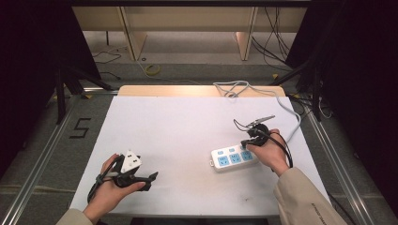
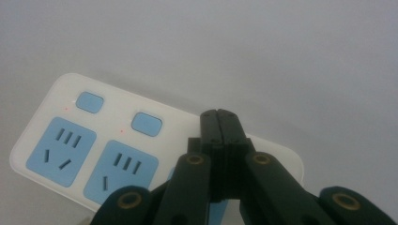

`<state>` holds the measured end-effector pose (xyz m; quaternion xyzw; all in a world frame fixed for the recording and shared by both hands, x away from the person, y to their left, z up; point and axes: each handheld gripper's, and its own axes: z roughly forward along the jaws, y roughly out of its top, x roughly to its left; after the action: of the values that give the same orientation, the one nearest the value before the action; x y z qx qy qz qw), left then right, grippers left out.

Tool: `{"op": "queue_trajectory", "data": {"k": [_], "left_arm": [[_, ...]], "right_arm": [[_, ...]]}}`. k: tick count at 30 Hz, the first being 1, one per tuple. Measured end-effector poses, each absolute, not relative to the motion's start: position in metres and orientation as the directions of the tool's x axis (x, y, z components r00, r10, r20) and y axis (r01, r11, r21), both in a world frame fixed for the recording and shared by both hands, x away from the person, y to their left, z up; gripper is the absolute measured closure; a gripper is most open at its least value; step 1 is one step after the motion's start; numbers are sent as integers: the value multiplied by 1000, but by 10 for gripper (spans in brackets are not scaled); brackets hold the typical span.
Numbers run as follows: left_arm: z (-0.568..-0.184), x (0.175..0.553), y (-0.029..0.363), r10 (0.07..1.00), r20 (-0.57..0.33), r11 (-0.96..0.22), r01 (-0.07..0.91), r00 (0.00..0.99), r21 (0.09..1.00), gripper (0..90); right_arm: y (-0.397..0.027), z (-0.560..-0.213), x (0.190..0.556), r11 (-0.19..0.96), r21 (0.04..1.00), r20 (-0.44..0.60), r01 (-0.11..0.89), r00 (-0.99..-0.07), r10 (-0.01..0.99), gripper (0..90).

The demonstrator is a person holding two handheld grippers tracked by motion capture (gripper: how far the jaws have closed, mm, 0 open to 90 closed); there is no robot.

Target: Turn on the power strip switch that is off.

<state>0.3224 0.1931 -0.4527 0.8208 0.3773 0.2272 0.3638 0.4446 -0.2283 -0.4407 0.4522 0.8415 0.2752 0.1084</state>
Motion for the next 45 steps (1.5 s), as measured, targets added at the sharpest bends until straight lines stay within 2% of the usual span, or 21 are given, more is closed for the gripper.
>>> {"op": "queue_trajectory", "data": {"k": [45], "left_arm": [[-453, 322, 193, 783, 100, -453, 452, 614, 768, 151]], "right_arm": [[-225, -440, 446, 447, 537, 57, 715, -560, 827, 900]]}}
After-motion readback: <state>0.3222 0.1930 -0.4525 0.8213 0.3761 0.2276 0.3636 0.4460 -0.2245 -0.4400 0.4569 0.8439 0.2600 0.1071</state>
